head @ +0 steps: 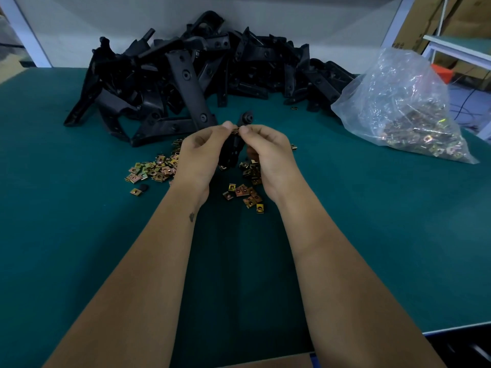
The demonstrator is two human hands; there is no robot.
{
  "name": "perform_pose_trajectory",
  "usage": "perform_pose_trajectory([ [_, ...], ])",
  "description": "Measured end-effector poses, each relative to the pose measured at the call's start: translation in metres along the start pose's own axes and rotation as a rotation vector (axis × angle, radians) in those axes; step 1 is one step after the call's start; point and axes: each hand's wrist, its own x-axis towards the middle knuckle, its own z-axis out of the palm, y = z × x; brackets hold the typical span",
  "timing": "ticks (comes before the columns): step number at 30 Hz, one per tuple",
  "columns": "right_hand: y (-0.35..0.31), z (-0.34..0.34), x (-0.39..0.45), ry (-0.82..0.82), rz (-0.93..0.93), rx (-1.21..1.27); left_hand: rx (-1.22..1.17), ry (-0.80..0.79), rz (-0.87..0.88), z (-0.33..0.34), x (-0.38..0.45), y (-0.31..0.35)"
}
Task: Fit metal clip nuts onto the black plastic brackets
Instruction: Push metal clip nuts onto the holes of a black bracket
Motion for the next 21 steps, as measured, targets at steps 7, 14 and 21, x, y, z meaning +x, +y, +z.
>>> perform_pose_trajectory([
  [7, 0.0034, -0.0005, -0.0005, 0.006, -0.009, -0.068, -0.042, -0.020, 0.008, -0.0052, 0.0022, -0.0043],
  [14, 0.0034, -0.0017, -0.0007, 0.026, -0.067, -0.112, -0.119, -0.003, -0.037, -0.0011, 0.0030, -0.0071],
  [21, -0.0015, -0.0068, -0.0019, -0.091, -0.079, -0.017, -0.254, -0.125, -0.088, -0.0038, 0.0002, -0.0031],
])
